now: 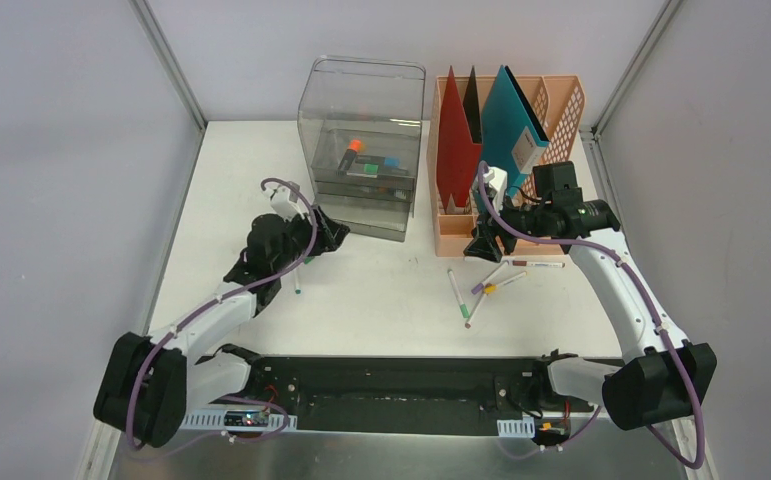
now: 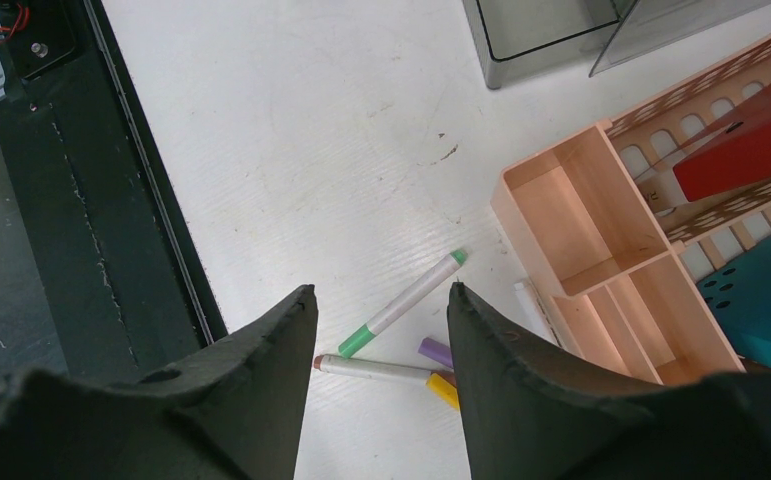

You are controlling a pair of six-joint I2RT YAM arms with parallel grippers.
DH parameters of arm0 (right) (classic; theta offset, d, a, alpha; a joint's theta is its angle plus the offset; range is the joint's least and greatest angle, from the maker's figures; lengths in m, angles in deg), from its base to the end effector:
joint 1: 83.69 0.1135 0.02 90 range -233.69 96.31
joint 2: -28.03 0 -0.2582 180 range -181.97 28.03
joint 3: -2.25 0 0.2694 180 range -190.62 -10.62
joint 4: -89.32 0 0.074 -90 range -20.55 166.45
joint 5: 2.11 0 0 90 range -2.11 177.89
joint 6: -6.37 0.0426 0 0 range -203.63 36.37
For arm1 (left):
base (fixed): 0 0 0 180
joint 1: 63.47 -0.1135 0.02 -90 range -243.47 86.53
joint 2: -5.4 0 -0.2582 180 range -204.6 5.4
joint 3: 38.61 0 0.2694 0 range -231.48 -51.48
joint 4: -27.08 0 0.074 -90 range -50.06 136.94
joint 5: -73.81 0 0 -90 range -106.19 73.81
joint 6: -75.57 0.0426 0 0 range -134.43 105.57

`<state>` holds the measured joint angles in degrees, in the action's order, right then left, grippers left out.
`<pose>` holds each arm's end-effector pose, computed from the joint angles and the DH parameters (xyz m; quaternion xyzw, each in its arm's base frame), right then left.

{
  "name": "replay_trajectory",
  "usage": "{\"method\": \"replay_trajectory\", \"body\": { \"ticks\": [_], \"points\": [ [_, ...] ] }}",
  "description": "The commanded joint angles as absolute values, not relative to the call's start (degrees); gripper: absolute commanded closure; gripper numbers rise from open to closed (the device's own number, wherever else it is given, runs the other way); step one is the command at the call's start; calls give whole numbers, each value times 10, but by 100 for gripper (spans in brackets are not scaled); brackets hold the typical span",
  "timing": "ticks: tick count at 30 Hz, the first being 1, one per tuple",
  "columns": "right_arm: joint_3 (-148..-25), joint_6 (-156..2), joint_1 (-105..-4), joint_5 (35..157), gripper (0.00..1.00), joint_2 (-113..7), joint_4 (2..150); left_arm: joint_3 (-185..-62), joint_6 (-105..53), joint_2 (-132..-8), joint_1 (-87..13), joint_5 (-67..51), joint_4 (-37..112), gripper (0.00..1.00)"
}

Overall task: Organize the desk
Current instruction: Open the drawer in the storage box, then pick up the stationery from the center of the board.

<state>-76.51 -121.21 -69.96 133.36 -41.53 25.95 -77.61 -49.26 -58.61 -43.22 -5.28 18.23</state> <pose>0.2420 0.0904 0.3143 -0.4871 0.7396 0.3012 0.3536 0.2432 -0.0983 0.1995 -0.0443 0.7967 -0.3439 0.4951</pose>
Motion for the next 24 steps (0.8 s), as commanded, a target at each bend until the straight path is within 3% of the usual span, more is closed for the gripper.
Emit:
{"method": "replay_trajectory", "body": {
  "ticks": [1,5,9,15,24],
  "points": [
    [-774,-1223,-703,1355,46,-414,265,-783,-384,-533,-431,-157,349,29],
    [-774,-1223,-703,1355,47,-415,265,-760,-369,-505,-432,-233,354,20],
    [-773,-1224,-703,1355,46,-416,266,-755,-347,-508,-432,-259,355,18],
    [-773,-1223,-703,1356,46,-421,265,-793,-292,-588,-432,-142,317,16],
    [-772,-1224,-705,1355,46,-419,267,-887,-271,-720,-434,-121,355,19]
  ]
}}
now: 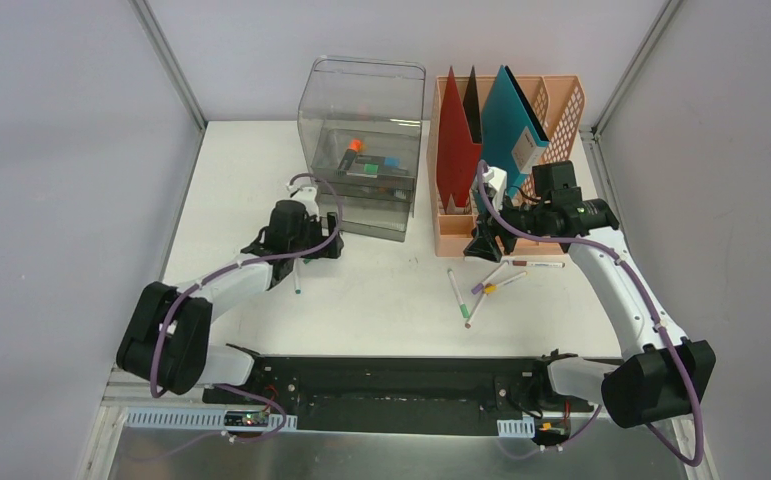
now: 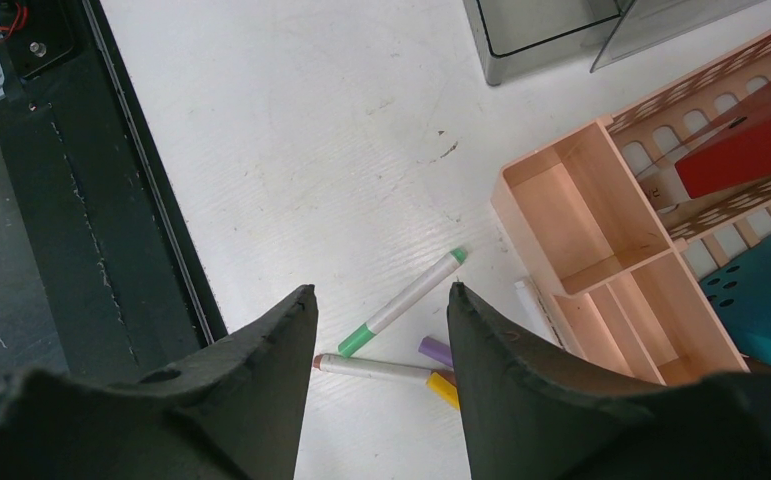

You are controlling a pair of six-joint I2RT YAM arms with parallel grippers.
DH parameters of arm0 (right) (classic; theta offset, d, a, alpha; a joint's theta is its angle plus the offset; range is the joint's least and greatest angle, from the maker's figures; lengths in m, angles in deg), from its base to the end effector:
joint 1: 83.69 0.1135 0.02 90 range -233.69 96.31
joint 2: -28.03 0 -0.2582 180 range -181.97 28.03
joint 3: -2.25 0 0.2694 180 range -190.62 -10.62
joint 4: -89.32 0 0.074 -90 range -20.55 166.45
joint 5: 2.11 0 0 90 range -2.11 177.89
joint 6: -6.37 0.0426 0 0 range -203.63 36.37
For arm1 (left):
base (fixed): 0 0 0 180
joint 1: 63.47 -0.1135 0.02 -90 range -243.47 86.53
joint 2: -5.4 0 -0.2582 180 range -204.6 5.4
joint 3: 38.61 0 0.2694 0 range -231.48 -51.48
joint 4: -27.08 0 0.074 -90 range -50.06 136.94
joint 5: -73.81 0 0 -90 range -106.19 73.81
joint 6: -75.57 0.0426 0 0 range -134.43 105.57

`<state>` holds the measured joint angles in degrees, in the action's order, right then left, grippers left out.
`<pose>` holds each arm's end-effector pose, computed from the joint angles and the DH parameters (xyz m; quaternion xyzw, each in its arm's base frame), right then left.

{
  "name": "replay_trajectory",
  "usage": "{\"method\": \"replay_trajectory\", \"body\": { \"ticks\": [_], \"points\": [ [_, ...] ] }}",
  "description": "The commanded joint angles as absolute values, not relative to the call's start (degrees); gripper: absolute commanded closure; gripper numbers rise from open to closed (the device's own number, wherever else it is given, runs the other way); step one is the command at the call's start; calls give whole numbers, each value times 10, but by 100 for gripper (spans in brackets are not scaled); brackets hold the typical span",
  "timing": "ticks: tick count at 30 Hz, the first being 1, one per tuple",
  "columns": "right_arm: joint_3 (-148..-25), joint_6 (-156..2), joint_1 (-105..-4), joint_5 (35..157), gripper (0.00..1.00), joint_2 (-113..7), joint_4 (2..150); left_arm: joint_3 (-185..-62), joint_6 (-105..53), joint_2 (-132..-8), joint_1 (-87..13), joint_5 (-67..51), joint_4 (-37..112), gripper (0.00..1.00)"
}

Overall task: Organize the desk
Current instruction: Pick up the stationery from the center of the board.

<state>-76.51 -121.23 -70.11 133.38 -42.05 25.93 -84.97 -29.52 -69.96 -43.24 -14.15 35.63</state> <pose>0.2440 0.0902 0.3121 -0.4853 0.7420 0.3022 0.3501 0.2648 -0.0992 0.1617 0.0481 0.8957 -0.1493 0.4162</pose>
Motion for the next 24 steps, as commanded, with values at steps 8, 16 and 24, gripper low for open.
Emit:
{"method": "replay_trajectory", "body": {
  "ticks": [8,16,24],
  "points": [
    [-772,-1225,-705,1354,46,-418,266,-913,-274,-792,-434,-123,350,28],
    [-772,-1225,-706,1354,46,-418,265,-916,-286,-819,-434,-145,348,49],
    [-773,-1226,-706,1355,46,-420,264,-914,-296,-810,-434,-143,382,64]
  ]
}}
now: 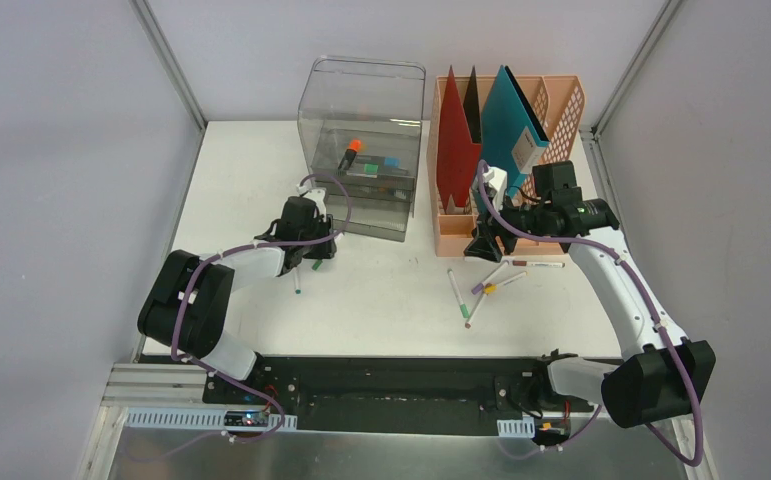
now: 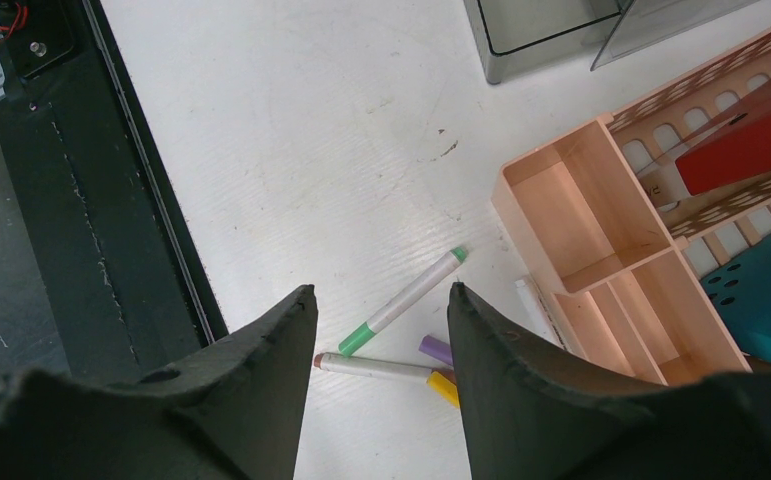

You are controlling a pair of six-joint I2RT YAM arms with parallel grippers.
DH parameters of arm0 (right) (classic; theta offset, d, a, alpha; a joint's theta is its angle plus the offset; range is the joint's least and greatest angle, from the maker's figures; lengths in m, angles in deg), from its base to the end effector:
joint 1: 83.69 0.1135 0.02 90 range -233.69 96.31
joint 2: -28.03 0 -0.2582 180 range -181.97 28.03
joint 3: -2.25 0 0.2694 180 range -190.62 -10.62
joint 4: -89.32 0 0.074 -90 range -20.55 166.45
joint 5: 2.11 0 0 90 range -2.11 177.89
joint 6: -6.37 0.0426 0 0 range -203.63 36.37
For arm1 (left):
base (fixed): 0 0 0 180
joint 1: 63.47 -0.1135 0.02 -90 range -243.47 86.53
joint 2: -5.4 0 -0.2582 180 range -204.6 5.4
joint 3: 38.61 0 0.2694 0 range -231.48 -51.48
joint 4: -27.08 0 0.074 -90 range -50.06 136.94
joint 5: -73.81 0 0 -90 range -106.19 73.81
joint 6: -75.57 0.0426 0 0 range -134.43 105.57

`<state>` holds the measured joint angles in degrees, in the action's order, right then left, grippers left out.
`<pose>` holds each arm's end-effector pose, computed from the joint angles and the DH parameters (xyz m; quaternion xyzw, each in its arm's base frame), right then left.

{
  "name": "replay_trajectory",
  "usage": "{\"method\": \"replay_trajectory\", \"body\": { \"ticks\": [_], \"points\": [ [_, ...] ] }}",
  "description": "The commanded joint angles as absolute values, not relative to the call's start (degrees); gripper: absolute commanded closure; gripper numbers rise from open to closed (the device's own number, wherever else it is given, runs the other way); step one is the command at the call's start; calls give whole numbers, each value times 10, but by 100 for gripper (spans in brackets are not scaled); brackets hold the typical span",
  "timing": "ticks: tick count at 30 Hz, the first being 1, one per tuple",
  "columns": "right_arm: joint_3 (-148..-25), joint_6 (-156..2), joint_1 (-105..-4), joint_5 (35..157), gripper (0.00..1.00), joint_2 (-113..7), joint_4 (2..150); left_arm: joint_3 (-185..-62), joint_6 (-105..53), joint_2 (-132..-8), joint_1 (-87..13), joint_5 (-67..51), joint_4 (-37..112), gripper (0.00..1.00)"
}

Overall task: Organize the desk
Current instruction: Pick up the stationery from the center of the board.

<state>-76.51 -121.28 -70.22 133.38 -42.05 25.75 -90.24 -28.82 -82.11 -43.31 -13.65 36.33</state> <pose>0.2439 0.0897 0.3119 -0.4846 0.7429 0.3022 0.3492 0.2897 -0.1084 0.1310 0.0550 0.9225 -0.1329 0.3582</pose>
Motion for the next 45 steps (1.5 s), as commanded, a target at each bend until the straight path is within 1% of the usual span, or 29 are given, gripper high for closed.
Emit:
{"method": "replay_trajectory", "body": {
  "ticks": [1,6,9,11,18,25,31,33,34,36,37,41,45],
  "points": [
    [-773,-1226,-706,1354,47,-420,264,-914,-297,-810,-434,-142,388,67],
    [-773,-1225,-706,1354,46,-420,264,-913,-300,-804,-434,-129,416,76],
    [-773,-1225,-706,1354,46,-419,265,-906,-305,-795,-433,-126,425,78],
    [-773,-1225,-706,1353,46,-419,265,-902,-310,-788,-431,-130,433,80],
    [-773,-1226,-707,1353,46,-419,264,-906,-318,-790,-410,-141,467,79],
    [-773,-1224,-709,1354,46,-418,265,-947,-335,-819,-346,-266,542,75],
    [-773,-1224,-710,1355,46,-418,264,-970,-336,-845,-311,-309,570,76],
    [-773,-1225,-710,1354,46,-416,264,-979,-334,-854,-306,-312,578,78],
    [-773,-1224,-710,1354,46,-417,264,-983,-333,-857,-305,-312,580,83],
    [-773,-1225,-710,1354,46,-416,264,-985,-332,-859,-301,-313,582,97],
    [-773,-1225,-710,1354,46,-416,265,-984,-335,-856,-300,-312,581,99],
    [-774,-1226,-710,1353,46,-416,264,-964,-345,-823,-300,-290,558,100],
    [-774,-1227,-709,1354,46,-416,263,-920,-369,-756,-300,-269,509,100]
  ]
}}
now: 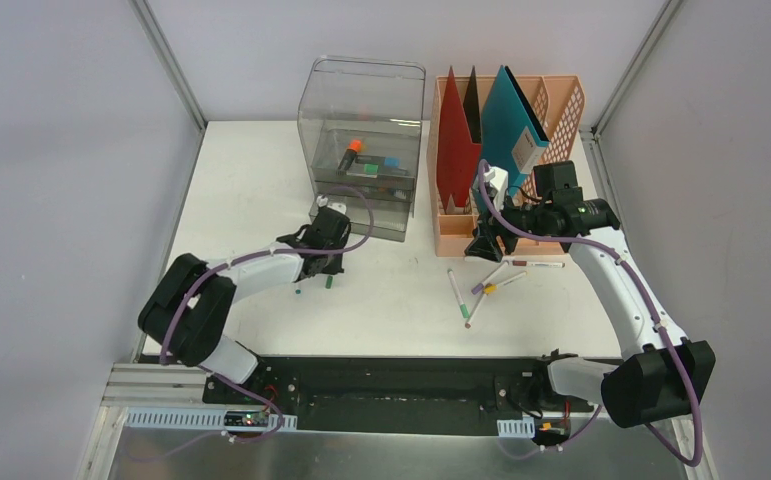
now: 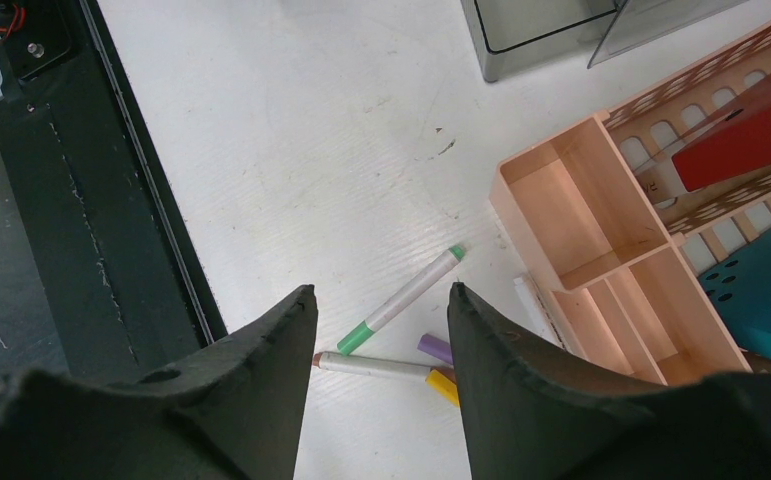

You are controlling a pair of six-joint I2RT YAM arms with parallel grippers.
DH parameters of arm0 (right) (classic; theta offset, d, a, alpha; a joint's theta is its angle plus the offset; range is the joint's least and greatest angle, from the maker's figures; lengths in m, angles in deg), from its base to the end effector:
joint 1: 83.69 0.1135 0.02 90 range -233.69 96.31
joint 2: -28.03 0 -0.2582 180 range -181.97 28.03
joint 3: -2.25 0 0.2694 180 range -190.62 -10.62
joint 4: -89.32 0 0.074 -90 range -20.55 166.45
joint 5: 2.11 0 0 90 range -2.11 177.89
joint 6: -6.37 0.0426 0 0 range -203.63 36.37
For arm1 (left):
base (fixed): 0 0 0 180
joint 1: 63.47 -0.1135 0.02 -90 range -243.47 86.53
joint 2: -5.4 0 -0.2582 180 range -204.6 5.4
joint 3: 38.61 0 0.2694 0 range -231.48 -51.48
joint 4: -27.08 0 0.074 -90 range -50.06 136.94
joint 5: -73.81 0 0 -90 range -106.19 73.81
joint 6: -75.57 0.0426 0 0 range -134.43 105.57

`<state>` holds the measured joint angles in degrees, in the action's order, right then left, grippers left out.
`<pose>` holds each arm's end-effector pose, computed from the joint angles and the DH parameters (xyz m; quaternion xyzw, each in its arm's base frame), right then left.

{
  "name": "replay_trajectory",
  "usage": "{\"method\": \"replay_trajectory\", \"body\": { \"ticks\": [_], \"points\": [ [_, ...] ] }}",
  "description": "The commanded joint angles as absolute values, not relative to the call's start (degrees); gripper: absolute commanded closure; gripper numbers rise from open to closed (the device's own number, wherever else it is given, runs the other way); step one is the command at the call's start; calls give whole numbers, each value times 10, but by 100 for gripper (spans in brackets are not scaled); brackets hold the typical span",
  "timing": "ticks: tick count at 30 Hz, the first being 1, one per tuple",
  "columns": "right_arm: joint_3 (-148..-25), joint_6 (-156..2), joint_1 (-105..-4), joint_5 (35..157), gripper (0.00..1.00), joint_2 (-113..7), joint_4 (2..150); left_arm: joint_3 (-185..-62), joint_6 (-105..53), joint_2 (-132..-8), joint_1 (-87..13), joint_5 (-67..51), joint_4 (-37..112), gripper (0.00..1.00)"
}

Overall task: Organize the desk
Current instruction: Pick up the stationery from the center of the board, then place the stationery in the drawer.

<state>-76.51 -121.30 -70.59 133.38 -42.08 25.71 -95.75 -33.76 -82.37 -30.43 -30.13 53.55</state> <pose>0.2445 0.0881 0.3118 -0.4822 0.7446 0.3012 0.3497 0.2608 -0.1574 0.1374 0.0795 0.9493 -0.0196 0.3036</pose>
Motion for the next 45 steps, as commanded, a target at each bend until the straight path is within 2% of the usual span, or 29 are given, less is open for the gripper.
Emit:
{"method": "replay_trajectory", "body": {
  "ticks": [1,10,18,24,33,42,44,45],
  "points": [
    [-774,-1228,-709,1353,46,-416,263,-905,-376,-730,-300,-268,497,100],
    [-774,-1228,-709,1353,46,-414,262,-810,-500,-584,-319,-211,350,100],
    [-774,-1229,-709,1356,46,-411,262,-771,-668,-550,-329,-227,220,100],
    [-773,-1229,-710,1357,46,-408,262,-783,-765,-596,-330,-270,151,100],
    [-772,-1230,-710,1359,46,-408,263,-876,-878,-699,-342,-293,200,100],
    [-772,-1231,-709,1358,46,-406,262,-931,-951,-814,-376,-260,146,100],
    [-772,-1231,-710,1358,46,-406,262,-944,-958,-840,-385,-247,131,97],
    [-773,-1232,-710,1359,46,-407,260,-951,-961,-853,-391,-237,124,92]
  ]
}}
